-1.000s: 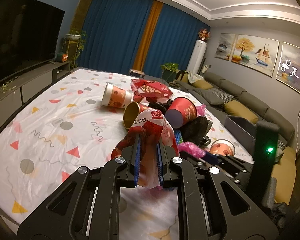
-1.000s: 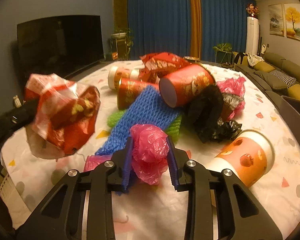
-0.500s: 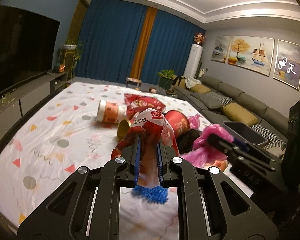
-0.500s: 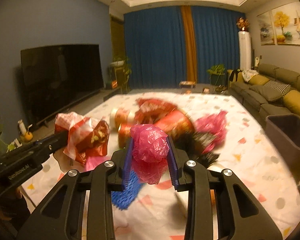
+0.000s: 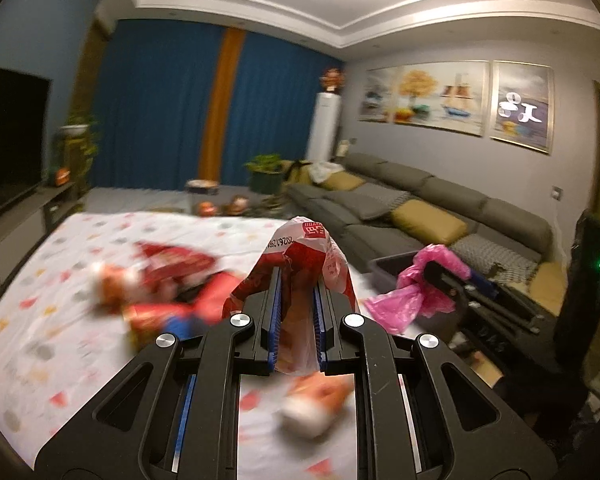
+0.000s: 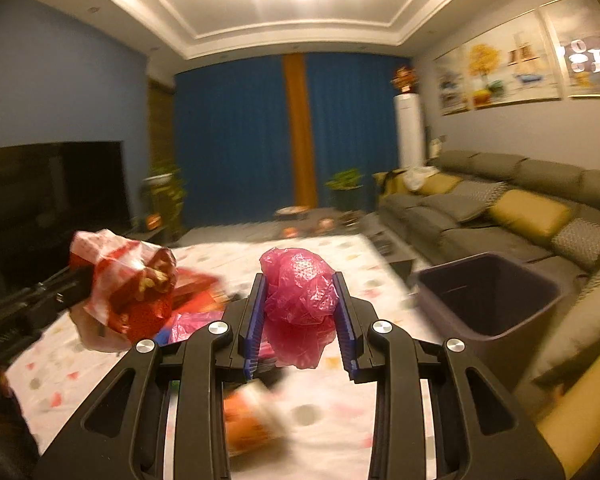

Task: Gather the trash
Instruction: 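Carry both bags in the left and right grippers over the grey bin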

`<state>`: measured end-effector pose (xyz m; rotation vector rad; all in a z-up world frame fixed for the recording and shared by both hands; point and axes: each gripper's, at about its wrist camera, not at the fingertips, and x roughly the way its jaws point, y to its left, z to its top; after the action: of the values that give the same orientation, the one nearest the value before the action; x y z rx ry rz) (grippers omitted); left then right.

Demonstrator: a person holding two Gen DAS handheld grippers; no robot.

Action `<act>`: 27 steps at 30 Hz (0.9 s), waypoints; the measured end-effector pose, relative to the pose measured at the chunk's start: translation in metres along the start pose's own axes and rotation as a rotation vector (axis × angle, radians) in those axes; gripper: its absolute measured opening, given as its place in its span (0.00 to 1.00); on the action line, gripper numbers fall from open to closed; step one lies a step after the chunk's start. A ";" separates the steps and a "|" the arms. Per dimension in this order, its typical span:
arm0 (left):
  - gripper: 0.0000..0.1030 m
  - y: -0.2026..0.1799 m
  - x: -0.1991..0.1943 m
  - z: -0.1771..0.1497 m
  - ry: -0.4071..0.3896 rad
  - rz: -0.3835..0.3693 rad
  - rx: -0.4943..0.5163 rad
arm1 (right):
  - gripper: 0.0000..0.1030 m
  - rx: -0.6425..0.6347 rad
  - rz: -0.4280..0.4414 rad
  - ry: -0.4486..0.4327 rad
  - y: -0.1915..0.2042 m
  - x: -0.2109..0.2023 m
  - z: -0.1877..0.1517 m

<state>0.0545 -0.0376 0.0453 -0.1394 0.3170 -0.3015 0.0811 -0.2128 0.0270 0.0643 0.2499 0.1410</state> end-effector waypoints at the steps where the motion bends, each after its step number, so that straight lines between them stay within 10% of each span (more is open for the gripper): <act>1: 0.13 -0.010 0.007 0.004 0.001 -0.022 0.005 | 0.32 0.009 -0.039 -0.009 -0.016 -0.001 0.003; 13: 0.13 -0.132 0.131 0.029 0.057 -0.192 0.050 | 0.32 0.057 -0.292 -0.040 -0.132 0.014 0.010; 27: 0.13 -0.167 0.257 0.021 0.183 -0.208 0.088 | 0.32 0.118 -0.318 0.048 -0.182 0.069 -0.010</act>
<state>0.2496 -0.2741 0.0222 -0.0577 0.4714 -0.5354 0.1691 -0.3816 -0.0143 0.1370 0.3128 -0.1886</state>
